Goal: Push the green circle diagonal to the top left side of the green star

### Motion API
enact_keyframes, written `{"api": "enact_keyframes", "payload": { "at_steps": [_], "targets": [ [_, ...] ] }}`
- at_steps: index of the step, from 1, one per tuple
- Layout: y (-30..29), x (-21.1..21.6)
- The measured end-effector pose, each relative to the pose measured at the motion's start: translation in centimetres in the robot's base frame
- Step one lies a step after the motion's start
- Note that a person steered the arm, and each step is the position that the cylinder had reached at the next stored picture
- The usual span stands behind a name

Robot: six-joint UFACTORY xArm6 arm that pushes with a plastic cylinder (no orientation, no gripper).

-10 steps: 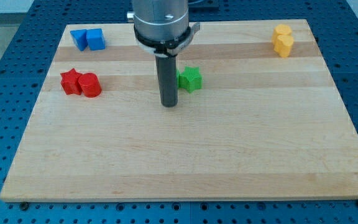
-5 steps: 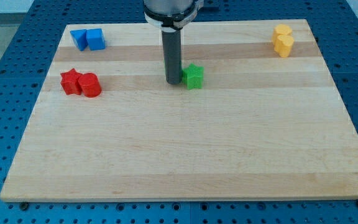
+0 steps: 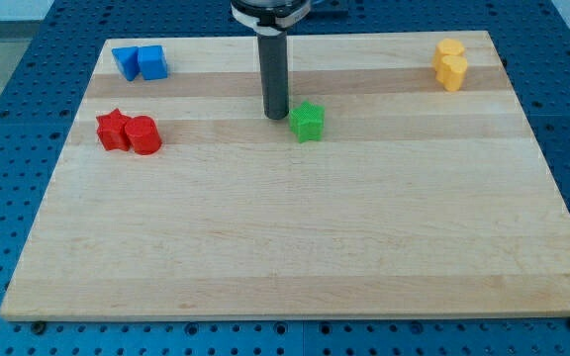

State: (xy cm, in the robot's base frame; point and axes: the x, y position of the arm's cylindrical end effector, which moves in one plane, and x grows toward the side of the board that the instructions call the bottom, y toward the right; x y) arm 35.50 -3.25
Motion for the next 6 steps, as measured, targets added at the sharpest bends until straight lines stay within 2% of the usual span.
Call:
{"api": "enact_keyframes", "payload": {
  "at_steps": [2,6],
  "targets": [
    [-3.1,-0.6],
    [-3.5,-1.1]
  ]
}}
